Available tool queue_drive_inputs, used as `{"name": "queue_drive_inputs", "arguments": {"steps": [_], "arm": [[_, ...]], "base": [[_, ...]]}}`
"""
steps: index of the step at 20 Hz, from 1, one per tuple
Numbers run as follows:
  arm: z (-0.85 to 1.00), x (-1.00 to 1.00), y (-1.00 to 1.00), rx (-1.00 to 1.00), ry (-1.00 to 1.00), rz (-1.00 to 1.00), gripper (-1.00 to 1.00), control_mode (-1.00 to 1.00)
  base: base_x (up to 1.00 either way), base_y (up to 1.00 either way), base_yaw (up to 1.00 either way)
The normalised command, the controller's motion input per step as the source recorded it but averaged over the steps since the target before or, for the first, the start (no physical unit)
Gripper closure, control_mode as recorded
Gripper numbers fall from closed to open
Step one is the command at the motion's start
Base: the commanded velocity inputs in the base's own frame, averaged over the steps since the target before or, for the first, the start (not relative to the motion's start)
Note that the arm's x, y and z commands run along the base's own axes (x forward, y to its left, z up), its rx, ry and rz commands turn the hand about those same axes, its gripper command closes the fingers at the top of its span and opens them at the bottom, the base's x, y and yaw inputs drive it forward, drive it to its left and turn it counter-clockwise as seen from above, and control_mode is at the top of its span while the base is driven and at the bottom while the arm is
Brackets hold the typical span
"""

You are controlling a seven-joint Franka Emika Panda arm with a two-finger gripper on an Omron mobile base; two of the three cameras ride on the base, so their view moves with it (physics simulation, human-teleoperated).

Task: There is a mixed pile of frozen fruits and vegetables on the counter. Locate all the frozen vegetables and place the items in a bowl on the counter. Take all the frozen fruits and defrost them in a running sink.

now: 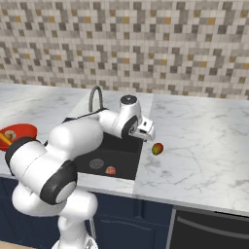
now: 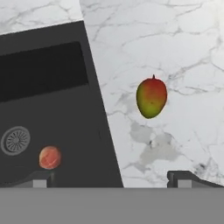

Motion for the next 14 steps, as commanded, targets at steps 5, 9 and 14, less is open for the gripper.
{"name": "queue_drive_inputs", "arguments": {"steps": [5,9,14], "arm": [[-0.24,-0.05,-0.61,-0.07,0.00,0.04,-1.00,-1.00],[-0.17,0.00,-0.52,-0.03,0.00,0.01,-1.00,-1.00],[-0.24,0.33,-0.20,0.00,0.00,0.00,-1.00,-1.00]], "base": [[0.00,0.00,0.00],[0.00,0.00,0.00],[0.00,0.00,0.00]]}}
